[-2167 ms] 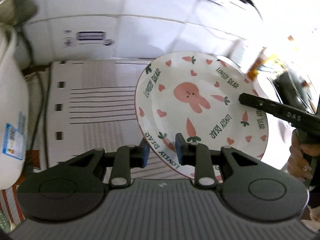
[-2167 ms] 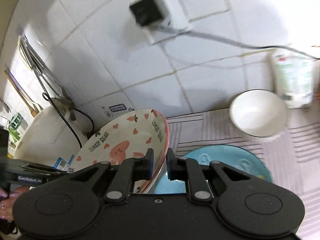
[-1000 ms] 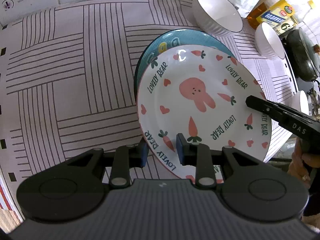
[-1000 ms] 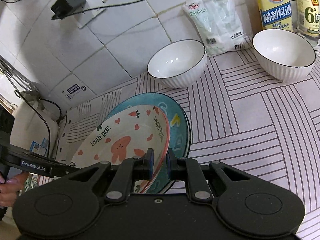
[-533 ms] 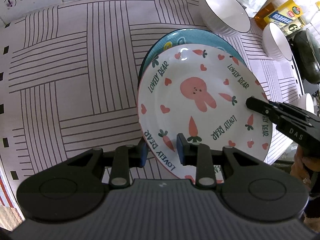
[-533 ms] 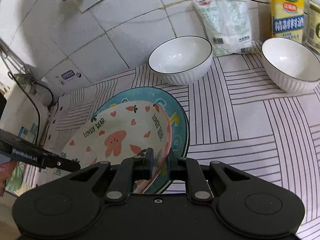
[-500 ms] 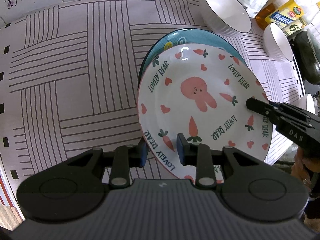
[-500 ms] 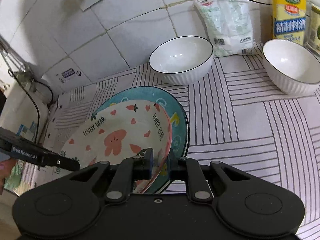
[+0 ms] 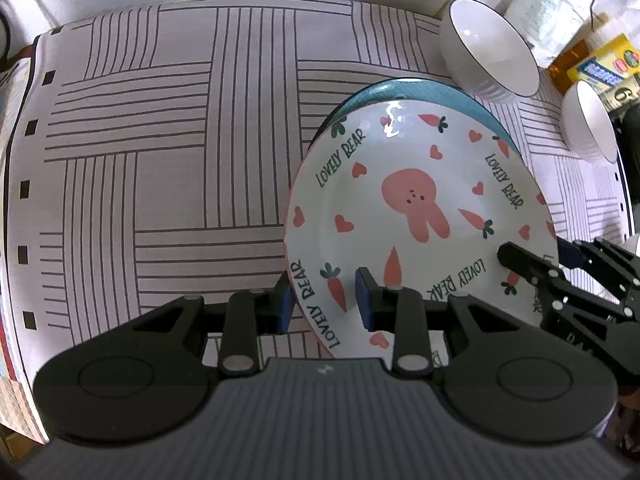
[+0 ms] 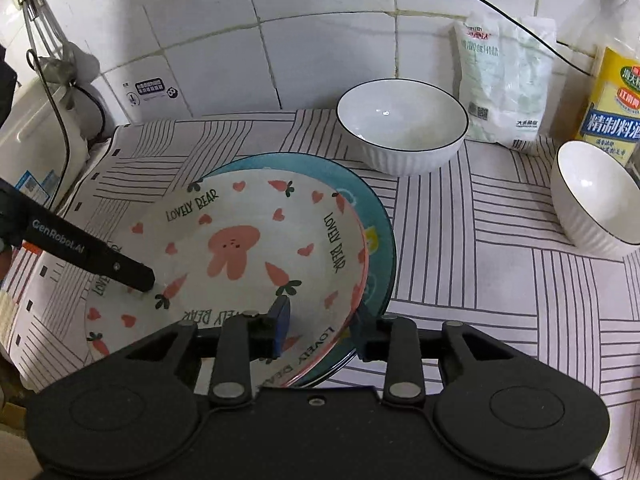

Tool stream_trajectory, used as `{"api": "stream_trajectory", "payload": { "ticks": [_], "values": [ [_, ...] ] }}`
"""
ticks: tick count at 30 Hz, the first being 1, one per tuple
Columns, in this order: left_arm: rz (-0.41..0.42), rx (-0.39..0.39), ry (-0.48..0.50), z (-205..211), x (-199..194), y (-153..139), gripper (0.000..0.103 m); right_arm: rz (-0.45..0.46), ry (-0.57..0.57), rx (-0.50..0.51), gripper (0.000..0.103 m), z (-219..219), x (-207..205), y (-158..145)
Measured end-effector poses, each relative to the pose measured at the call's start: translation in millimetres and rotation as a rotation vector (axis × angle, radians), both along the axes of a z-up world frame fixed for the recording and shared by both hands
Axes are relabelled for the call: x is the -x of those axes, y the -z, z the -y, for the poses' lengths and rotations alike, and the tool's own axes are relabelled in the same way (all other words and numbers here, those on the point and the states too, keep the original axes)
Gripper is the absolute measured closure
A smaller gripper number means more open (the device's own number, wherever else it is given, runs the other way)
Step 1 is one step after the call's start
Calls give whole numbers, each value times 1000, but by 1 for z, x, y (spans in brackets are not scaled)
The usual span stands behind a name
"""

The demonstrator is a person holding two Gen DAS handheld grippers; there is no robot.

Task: Organize plates and bowls
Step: 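Lower the bunny plate onto the egg plate and open both grippers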

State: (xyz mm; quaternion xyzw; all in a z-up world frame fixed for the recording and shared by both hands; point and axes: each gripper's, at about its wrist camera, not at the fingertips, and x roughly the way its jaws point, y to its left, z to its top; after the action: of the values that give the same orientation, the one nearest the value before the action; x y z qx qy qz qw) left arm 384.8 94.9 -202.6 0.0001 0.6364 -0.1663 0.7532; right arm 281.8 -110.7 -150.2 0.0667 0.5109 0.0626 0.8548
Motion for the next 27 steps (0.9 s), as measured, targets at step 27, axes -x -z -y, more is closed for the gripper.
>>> {"api": "stream_trajectory", "payload": {
  "ticks": [27],
  "values": [
    [50, -54, 51, 17, 25, -6, 74, 83, 136, 312, 62, -52, 27, 3]
  ]
}}
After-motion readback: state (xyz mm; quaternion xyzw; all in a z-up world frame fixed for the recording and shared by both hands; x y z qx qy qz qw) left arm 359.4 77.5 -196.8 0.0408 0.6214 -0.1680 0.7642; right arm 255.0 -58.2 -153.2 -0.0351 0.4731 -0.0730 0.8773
